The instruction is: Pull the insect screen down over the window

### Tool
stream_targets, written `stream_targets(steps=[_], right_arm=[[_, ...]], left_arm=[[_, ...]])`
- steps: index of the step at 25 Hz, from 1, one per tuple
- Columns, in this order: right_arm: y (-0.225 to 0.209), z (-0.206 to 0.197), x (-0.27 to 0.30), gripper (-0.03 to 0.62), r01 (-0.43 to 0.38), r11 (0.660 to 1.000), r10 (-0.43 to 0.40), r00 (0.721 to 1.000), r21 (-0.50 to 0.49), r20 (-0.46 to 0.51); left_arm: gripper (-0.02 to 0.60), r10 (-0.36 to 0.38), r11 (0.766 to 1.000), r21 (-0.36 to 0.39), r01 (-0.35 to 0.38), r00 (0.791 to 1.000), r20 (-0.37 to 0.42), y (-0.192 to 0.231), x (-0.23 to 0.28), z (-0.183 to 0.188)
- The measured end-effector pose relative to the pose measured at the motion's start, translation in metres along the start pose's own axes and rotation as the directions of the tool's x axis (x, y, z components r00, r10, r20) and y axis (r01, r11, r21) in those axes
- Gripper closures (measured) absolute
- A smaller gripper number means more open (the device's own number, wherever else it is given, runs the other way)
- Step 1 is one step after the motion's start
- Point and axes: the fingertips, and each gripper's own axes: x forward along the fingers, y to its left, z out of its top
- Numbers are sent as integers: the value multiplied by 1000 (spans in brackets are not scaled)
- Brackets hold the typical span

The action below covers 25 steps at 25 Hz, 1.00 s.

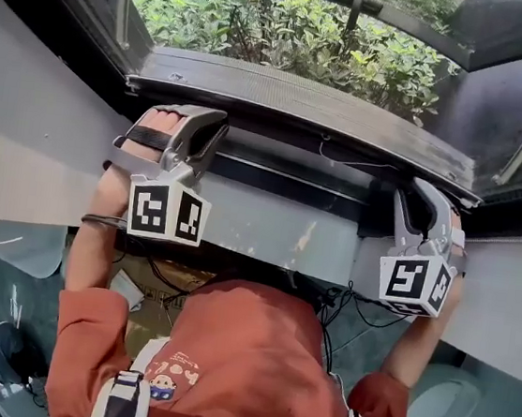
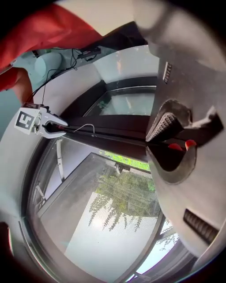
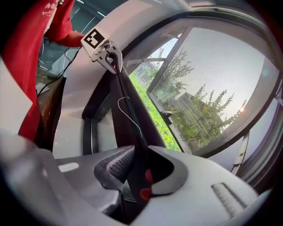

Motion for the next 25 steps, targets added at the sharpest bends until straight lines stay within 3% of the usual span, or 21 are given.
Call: stream_targets(steps=[4,7,13,19,25], right_arm=[[7,5,-18,493,2,996,-6,999,92,52],[11,9,-28,493,6,987,-21,996,163,91],[23,2,-41,493,19,949,-68,987,314,144],[44,11,-44,494,-19,906,-102,960,422,262],[56,29,-46,494,-20,819,-229,905,573,359]], left_arm=[[549,35,992,-125,-27,997,64,-8,-14,5],[551,87,959,-281,-47,987,133,-15,-22,11],[551,157,833,-553,-7,962,224,-41,-30,23],[550,195,728,-685,29,949,248,-60,-37,40],[551,303,612,-791,-2,925,231,-62,-44,49]])
